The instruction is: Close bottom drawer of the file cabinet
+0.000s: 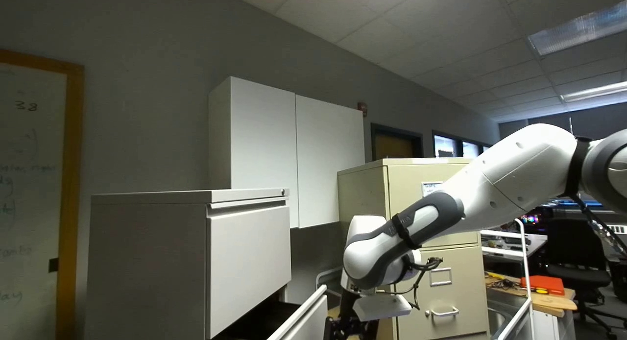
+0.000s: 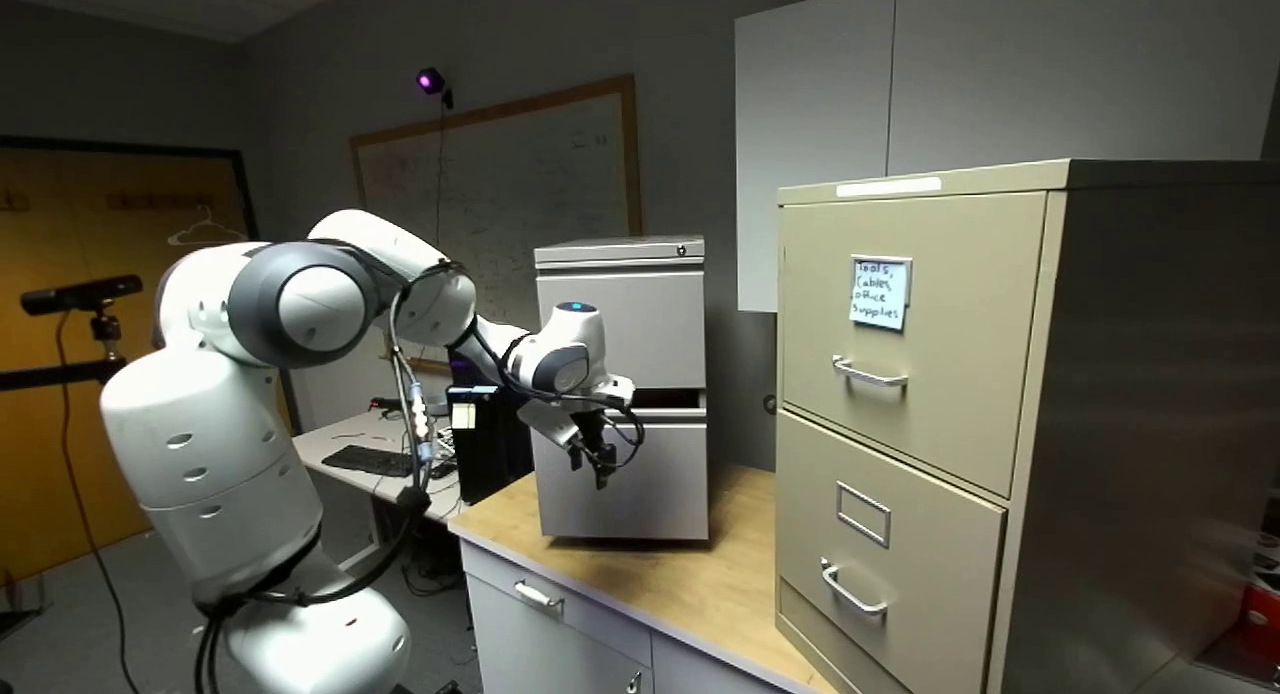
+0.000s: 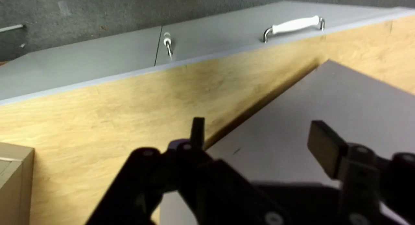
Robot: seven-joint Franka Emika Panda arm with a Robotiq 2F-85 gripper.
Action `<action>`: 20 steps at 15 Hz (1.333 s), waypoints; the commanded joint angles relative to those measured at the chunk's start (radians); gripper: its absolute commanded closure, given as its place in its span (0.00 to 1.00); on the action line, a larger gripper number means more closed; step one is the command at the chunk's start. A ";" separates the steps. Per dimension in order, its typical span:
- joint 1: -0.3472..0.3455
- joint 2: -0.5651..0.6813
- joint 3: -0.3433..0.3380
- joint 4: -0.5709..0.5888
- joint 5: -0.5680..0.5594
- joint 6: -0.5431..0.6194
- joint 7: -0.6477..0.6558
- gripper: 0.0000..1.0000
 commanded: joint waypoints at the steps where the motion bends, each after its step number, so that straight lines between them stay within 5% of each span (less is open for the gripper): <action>1: -0.036 0.055 -0.059 0.067 0.041 0.122 -0.048 0.48; 5: -0.054 0.130 -0.122 0.144 0.186 0.265 -0.132 0.80; 8: -0.060 0.209 -0.154 0.227 0.417 0.293 -0.255 1.00; 15: -0.158 0.447 -0.153 0.449 1.009 0.095 -0.536 1.00; 20: -0.231 0.593 -0.125 0.594 1.222 -0.121 -0.521 1.00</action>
